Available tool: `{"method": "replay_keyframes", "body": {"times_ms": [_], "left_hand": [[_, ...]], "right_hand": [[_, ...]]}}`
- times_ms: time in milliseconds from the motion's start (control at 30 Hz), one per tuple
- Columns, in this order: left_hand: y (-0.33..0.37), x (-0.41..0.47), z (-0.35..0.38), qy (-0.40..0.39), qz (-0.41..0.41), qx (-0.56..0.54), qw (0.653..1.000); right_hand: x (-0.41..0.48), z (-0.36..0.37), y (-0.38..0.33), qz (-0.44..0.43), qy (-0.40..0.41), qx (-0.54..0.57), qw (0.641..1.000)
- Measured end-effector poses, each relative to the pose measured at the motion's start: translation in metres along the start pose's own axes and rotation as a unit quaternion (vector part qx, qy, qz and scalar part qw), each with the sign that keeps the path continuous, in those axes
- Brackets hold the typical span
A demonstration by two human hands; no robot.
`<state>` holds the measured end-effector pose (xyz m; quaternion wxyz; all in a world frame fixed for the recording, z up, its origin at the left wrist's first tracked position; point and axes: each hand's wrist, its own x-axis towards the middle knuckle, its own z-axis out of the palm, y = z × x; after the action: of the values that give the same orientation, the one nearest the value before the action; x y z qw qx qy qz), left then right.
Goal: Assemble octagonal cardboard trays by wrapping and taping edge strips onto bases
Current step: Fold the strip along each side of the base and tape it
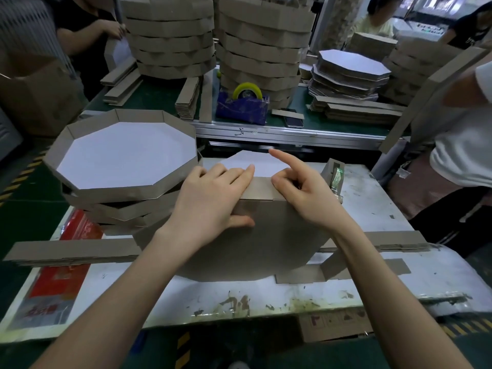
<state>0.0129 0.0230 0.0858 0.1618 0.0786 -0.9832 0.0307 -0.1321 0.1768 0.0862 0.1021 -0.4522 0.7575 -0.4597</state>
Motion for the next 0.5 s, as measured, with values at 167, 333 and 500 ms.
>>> {"method": "replay_keyframes", "body": {"times_ms": [167, 333, 500], "left_hand": [[0.032, 0.025, 0.001, -0.001, -0.002, -0.004, 1.0], [0.037, 0.034, 0.005, 0.015, 0.001, 0.001, 1.0], [0.003, 0.008, -0.012, 0.062, -0.04, -0.077, 0.994]], "right_hand": [[0.0, 0.003, 0.002, -0.017, -0.003, -0.017, 1.0], [-0.002, -0.019, 0.015, 0.067, 0.002, 0.018, 0.998], [-0.005, -0.047, 0.02, 0.126, -0.049, -0.044, 0.99]]}}
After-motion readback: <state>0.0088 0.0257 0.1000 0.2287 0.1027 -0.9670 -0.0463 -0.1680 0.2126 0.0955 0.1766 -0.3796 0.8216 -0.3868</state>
